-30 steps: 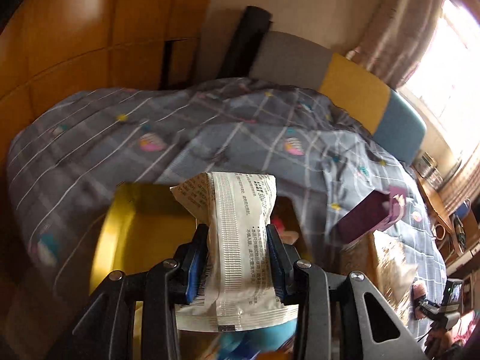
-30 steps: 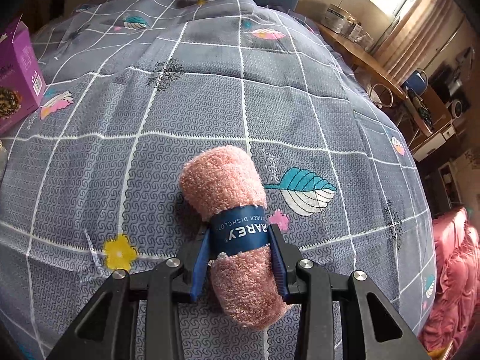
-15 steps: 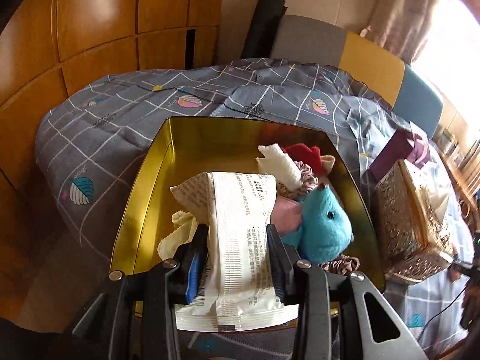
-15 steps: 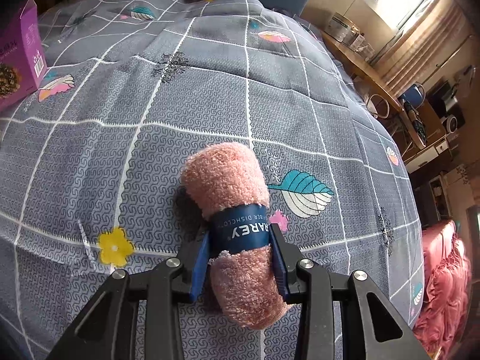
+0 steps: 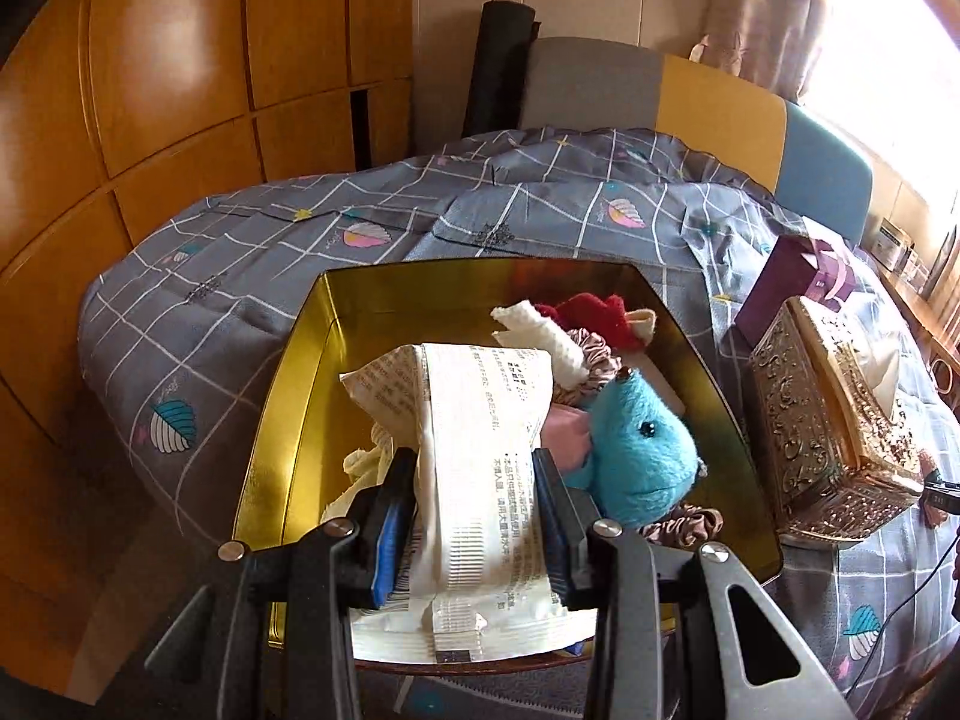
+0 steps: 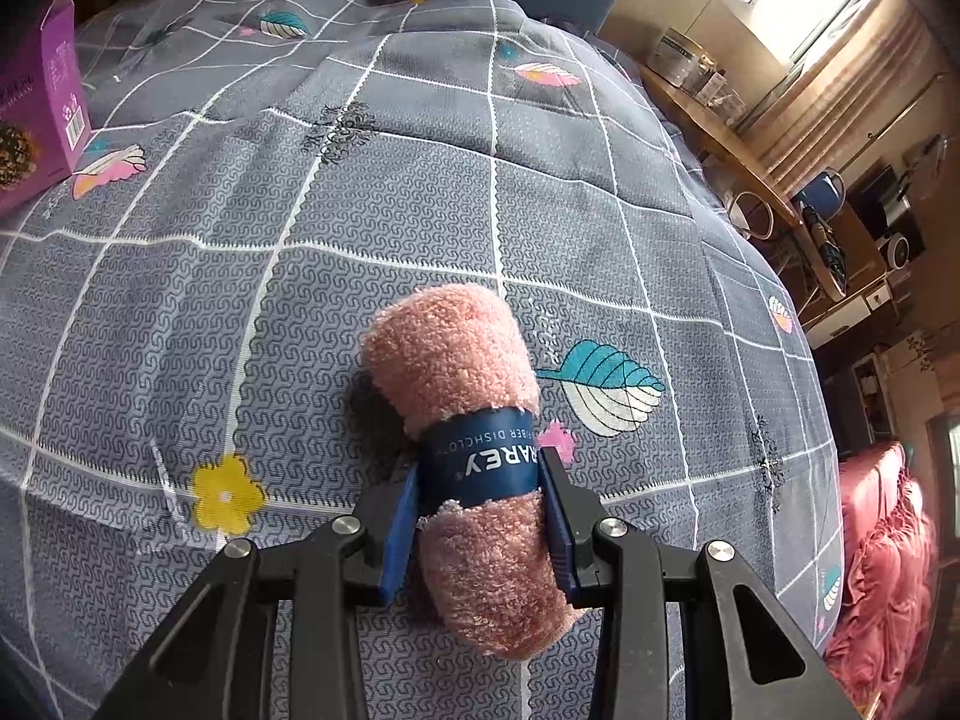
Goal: Organize soft objects
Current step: 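Carry the white packet over the gold tray and open the left tool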
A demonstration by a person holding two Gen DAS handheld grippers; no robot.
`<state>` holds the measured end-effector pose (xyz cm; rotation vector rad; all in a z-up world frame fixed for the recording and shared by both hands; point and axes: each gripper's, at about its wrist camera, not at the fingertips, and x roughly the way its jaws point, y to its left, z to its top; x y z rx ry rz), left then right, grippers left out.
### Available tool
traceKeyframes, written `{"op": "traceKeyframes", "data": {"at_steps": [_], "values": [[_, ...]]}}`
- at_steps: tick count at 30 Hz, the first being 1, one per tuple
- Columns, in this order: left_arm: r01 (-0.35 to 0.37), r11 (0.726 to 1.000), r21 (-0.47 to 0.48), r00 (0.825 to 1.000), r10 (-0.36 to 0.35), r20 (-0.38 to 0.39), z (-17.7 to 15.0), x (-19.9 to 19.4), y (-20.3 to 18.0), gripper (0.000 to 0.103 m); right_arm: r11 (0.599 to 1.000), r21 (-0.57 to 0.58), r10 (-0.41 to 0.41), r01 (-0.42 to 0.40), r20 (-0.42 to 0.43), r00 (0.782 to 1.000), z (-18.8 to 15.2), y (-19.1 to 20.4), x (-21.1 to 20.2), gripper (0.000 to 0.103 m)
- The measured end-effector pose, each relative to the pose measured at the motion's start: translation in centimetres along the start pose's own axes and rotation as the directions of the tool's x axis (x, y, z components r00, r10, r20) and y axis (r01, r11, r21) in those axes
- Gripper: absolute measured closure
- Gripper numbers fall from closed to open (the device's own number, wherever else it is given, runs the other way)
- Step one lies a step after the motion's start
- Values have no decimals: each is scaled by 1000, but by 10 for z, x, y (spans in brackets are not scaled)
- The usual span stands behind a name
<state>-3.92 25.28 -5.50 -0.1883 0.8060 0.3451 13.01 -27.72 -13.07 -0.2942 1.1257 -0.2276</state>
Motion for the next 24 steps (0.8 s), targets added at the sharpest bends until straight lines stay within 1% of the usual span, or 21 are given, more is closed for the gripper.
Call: {"op": "traceKeyframes", "data": {"at_steps": [6, 9, 11, 13, 15, 18, 22, 24], "values": [[-11, 1000, 2, 999, 11, -49, -3, 16, 3, 66, 1000, -2, -3, 3, 3, 1000, 0, 1, 1, 65], [-21, 1000, 0, 996, 21, -90, -3, 31, 5, 66, 1000, -2, -3, 3, 3, 1000, 0, 1, 1, 65], [-41, 999, 13, 994, 42, -104, -2, 42, 6, 66, 1000, -2, -3, 3, 4, 1000, 0, 1, 1, 65], [-52, 999, 2, 991, 51, -126, 0, 54, 10, 66, 1000, -2, -4, 4, 4, 1000, 0, 1, 1, 65], [-74, 997, -2, 990, 74, -122, 5, 60, 12, 66, 1000, 0, -3, 3, 4, 1000, 0, 1, 1, 65], [-87, 996, -4, 989, 86, -122, 10, 66, 13, 66, 1000, -1, -4, 4, 5, 1000, 0, 2, 1, 65], [-93, 996, 7, 986, 93, -141, 7, 74, 11, 65, 1000, -2, -6, 6, 6, 1000, 1, 2, 2, 65], [-90, 996, -13, 985, 87, -150, 5, 75, 11, 65, 1000, 0, -5, 5, 5, 1000, 0, 2, 2, 65]]}}
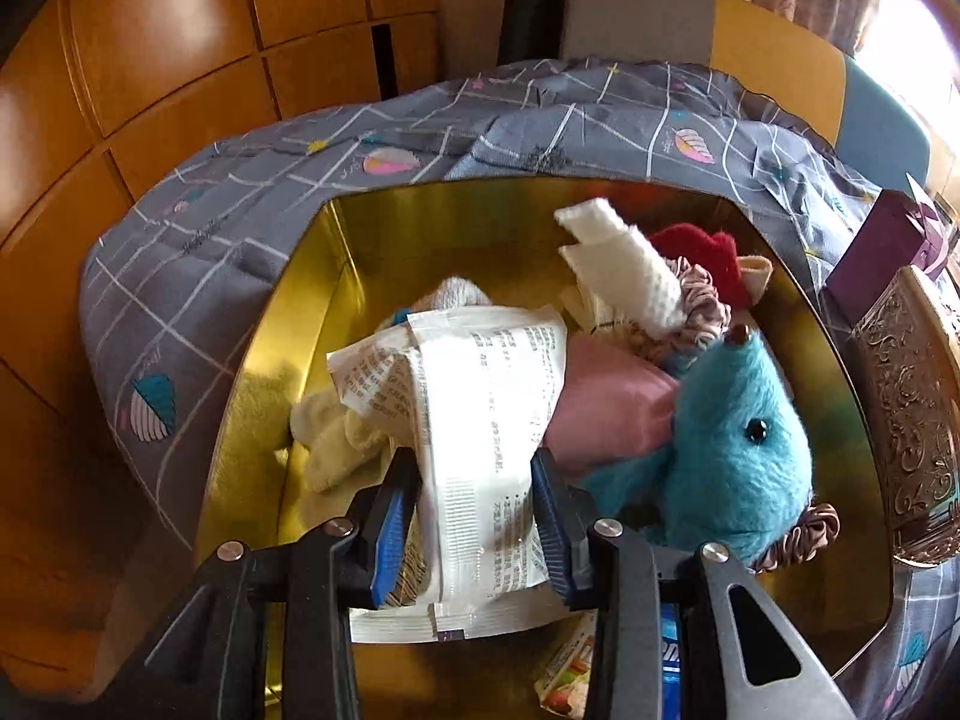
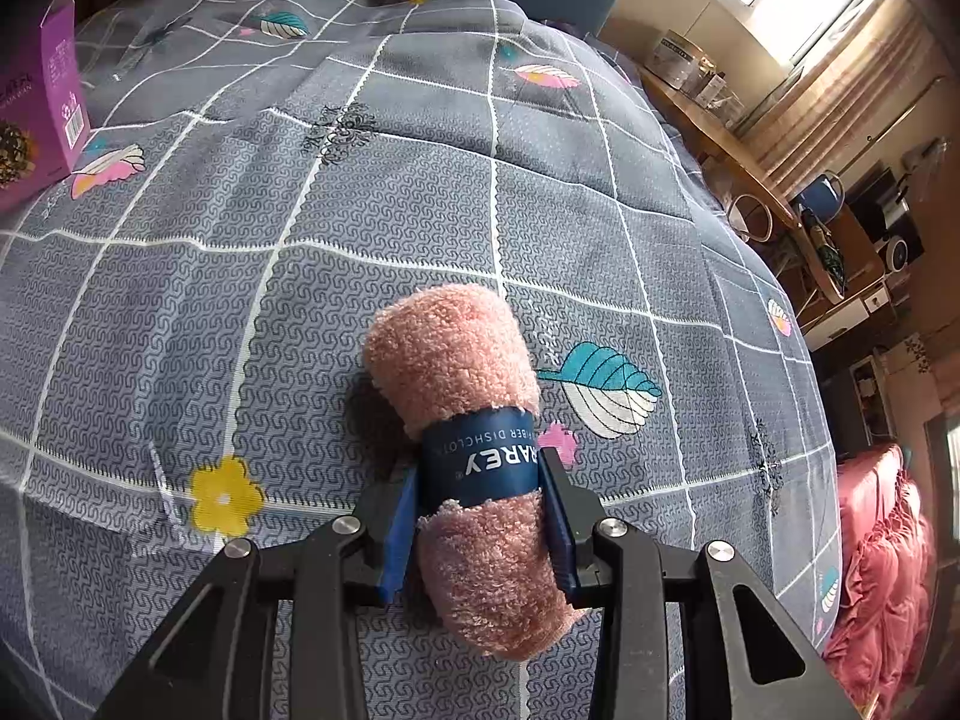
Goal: Organize soft objects
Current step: 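Carry the white packet over the gold tray and open the left tool, then carry the pink rolled towel over the gold tray and open the right tool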
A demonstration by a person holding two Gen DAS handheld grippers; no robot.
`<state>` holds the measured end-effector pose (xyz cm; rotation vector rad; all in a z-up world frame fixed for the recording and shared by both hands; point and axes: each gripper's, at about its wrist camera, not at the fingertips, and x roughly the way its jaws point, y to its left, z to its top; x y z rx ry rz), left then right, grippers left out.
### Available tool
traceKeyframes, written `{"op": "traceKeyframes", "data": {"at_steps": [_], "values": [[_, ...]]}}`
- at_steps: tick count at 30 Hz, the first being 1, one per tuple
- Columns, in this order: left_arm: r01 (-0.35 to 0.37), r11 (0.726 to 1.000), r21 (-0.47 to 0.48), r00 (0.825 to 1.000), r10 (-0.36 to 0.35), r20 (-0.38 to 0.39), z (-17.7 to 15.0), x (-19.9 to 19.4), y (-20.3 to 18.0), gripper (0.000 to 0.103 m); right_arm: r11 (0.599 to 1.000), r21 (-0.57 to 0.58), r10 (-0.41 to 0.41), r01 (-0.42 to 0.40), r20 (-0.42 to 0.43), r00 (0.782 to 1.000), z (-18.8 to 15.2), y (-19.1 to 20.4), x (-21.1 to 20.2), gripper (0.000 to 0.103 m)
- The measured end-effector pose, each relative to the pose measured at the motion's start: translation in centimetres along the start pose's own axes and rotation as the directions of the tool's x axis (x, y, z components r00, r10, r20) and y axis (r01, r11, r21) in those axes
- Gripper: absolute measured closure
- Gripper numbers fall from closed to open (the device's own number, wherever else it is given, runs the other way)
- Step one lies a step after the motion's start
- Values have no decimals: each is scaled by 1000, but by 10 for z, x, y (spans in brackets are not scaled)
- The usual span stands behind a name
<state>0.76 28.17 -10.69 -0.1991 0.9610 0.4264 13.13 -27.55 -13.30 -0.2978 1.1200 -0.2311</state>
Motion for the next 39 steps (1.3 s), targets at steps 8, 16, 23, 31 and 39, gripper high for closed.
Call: {"op": "traceKeyframes", "data": {"at_steps": [8, 16, 23, 31, 39], "values": [[16, 999, -38, 999, -15, 32, -4, -19, 4, 49, 999, 35, 19, -19, -3, 1000, 3, -5, 4, 65], [68, 997, -21, 996, -66, 64, -10, -41, -2, 44, 990, 126, 75, -71, -22, 997, 9, -19, 12, 65], [94, 996, -6, 992, -93, 81, -11, -51, -5, 44, 986, 158, 65, -56, -50, 997, 18, -18, 16, 65], [120, 993, -15, 989, -119, 88, -16, -53, 2, 44, 966, 242, 110, -87, -83, 990, 39, -23, 14, 67], [138, 990, -25, 986, -135, 97, -16, -54, 8, 44, 974, 178, 146, -143, -5, 989, 92, 9, -21, 67]]}}
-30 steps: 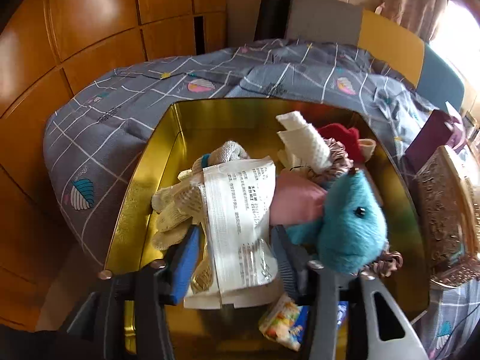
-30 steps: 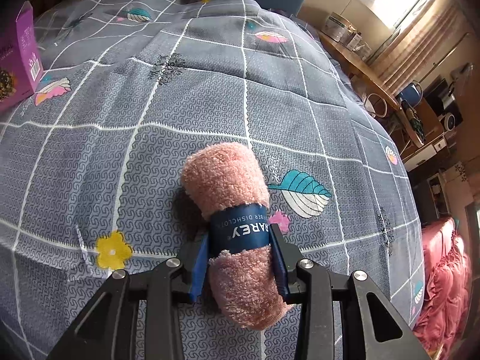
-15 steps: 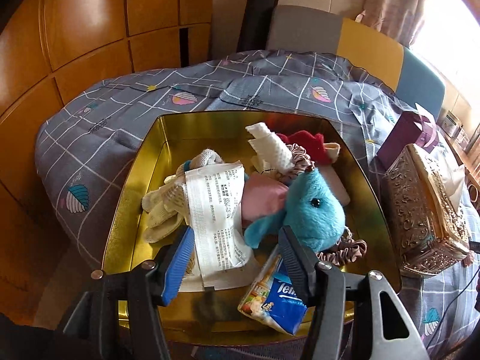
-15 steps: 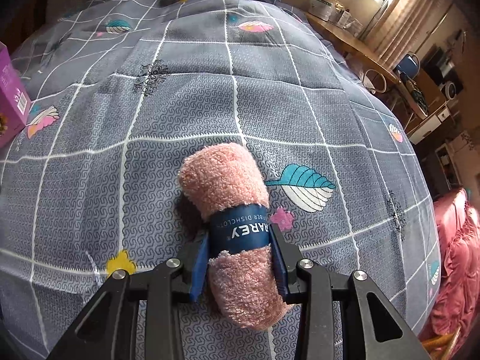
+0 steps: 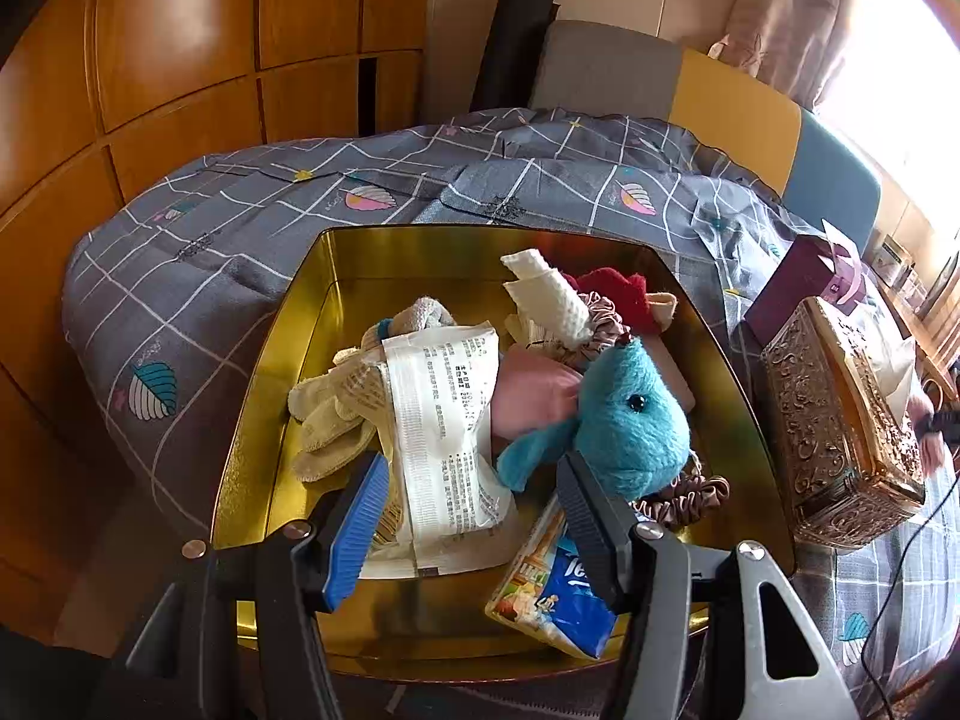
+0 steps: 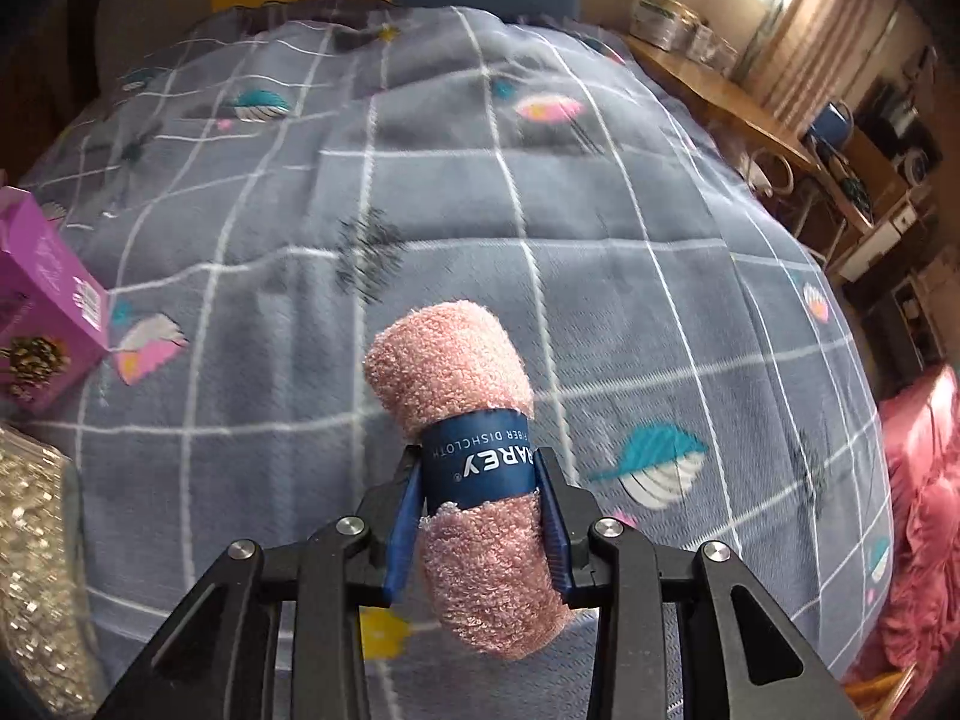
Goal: Organize soft objects
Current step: 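Carry the pink rolled towel over the gold tray and open the right tool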
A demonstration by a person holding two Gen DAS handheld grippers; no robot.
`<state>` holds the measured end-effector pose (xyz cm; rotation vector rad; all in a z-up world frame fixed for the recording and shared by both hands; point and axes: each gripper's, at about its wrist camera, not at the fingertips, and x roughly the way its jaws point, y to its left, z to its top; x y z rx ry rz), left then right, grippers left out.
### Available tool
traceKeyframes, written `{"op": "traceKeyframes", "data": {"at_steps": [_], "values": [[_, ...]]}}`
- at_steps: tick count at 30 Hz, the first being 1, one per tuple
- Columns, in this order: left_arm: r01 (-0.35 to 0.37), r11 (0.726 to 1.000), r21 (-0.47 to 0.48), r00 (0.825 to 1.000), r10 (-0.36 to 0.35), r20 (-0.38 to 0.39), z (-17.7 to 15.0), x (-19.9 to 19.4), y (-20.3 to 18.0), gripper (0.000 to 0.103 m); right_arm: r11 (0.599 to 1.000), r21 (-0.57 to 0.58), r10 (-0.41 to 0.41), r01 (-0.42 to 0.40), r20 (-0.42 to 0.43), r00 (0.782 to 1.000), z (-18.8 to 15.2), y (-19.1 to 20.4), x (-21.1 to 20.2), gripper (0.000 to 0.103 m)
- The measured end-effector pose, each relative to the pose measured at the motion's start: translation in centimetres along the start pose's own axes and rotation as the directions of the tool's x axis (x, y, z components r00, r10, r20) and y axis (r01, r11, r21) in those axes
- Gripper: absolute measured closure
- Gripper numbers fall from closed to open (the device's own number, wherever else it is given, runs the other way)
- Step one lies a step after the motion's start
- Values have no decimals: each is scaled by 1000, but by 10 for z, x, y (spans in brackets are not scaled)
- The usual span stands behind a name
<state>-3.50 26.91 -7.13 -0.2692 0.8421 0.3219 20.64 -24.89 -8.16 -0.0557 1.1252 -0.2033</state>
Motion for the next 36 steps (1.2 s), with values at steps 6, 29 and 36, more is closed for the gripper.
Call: {"op": "traceKeyframes", "data": {"at_steps": [6, 29, 36], "values": [[-2, 1000, -10, 1000, 2, -1, 0, 0, 2, 44, 993, -74, 106, -96, 140, 984, 37, 51, -57, 68], [4, 999, -53, 1000, -2, 31, 2, -8, 15, 44, 592, -597, 591, -541, -136, 796, -117, 387, -141, 67], [-2, 998, -55, 1000, 3, 23, 0, -5, 14, 44, 634, -672, 461, -383, -70, 885, -130, 418, -108, 69]]}}
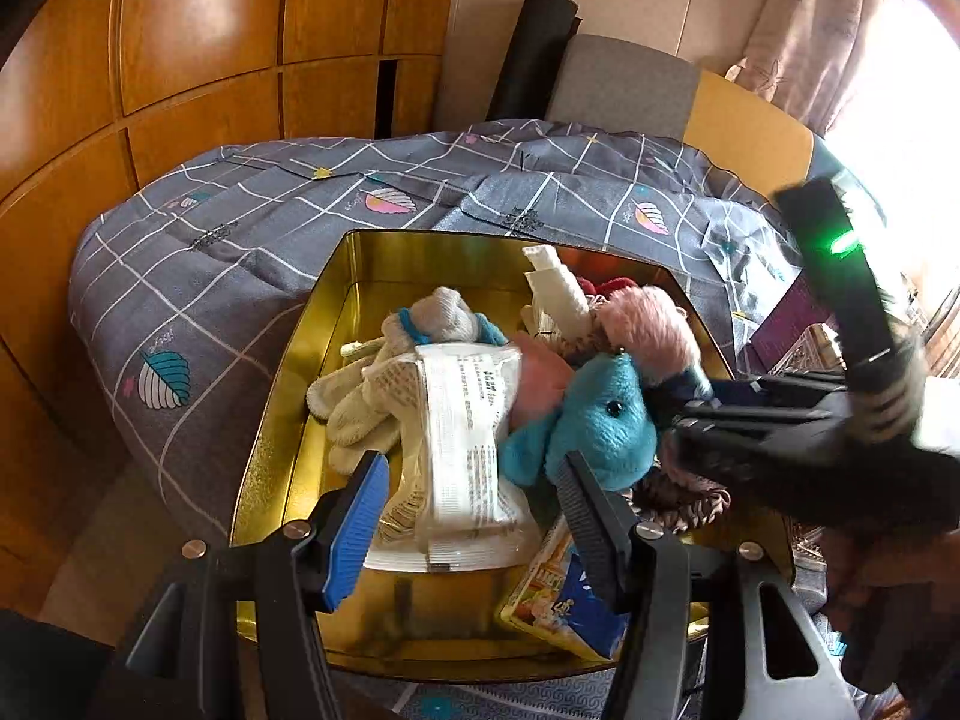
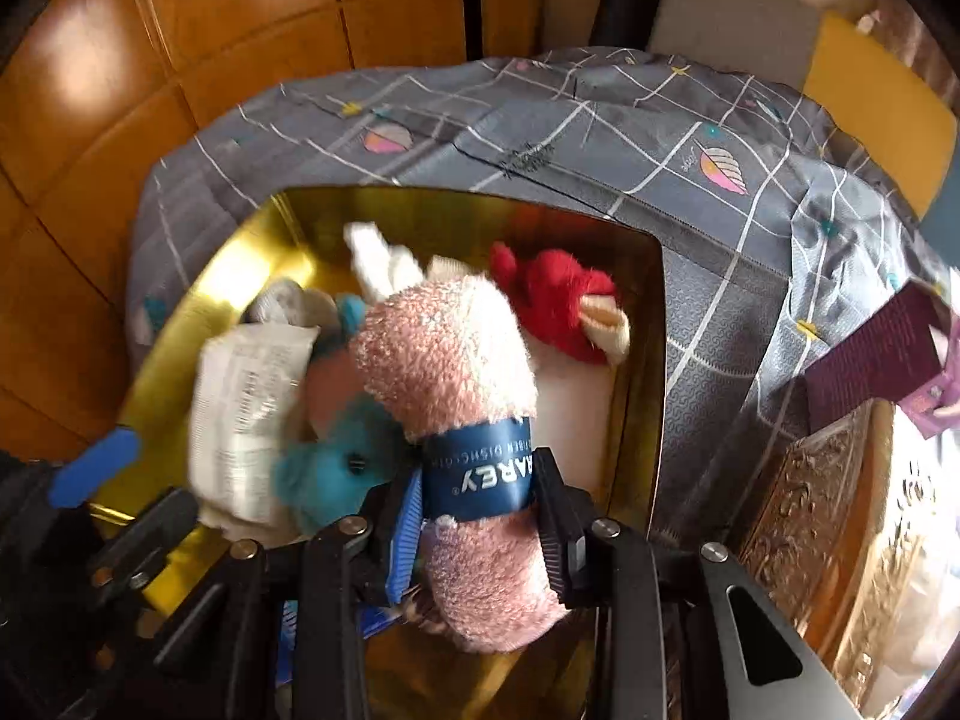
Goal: Organize soft objects
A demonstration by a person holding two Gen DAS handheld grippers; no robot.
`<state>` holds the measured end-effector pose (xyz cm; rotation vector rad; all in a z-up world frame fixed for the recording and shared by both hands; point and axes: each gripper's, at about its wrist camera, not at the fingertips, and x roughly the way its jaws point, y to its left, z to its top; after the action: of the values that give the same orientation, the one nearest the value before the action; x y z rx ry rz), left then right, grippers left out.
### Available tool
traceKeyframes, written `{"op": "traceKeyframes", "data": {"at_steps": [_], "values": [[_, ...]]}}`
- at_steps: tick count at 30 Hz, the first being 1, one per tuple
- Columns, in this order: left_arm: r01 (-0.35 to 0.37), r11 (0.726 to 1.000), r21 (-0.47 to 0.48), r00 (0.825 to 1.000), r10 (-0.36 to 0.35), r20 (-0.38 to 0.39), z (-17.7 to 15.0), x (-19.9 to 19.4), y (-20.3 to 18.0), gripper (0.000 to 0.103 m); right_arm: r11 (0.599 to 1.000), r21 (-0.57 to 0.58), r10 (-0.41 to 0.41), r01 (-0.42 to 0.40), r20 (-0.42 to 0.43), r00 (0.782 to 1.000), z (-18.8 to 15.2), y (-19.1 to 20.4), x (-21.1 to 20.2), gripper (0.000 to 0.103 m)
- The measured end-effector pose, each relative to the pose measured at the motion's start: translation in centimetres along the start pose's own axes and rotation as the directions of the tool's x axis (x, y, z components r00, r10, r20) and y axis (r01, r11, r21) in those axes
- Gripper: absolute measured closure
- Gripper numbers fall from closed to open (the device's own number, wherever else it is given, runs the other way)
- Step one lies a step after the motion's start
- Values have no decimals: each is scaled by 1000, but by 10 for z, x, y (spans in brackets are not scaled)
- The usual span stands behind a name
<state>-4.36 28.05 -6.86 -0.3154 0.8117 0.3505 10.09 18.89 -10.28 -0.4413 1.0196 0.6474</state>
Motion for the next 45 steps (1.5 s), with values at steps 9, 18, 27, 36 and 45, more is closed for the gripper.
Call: {"op": "traceKeyframes", "data": {"at_steps": [9, 18, 27, 36, 45], "values": [[-23, 1000, 7, 999, 23, 26, 3, -6, -4, 44, 999, 17, -31, 31, 34, 999, -17, -8, -7, 63], [-23, 1000, 8, 999, 23, 36, 3, -13, -10, 44, 999, 27, -49, 47, 115, 992, -26, -8, -36, 41], [-24, 1000, 18, 997, 23, 76, 2, -27, -21, 44, 992, 51, -125, 118, 184, 975, -43, -9, -63, 27], [-44, 998, 50, 991, 37, 131, 3, -45, -47, 38, 955, 187, -281, 231, 314, 907, -84, -21, -111, 11], [-67, 996, 63, 974, 52, 219, 3, -70, -74, 34, 917, 313, -356, 248, 359, 863, -123, -43, -145, 9]]}}
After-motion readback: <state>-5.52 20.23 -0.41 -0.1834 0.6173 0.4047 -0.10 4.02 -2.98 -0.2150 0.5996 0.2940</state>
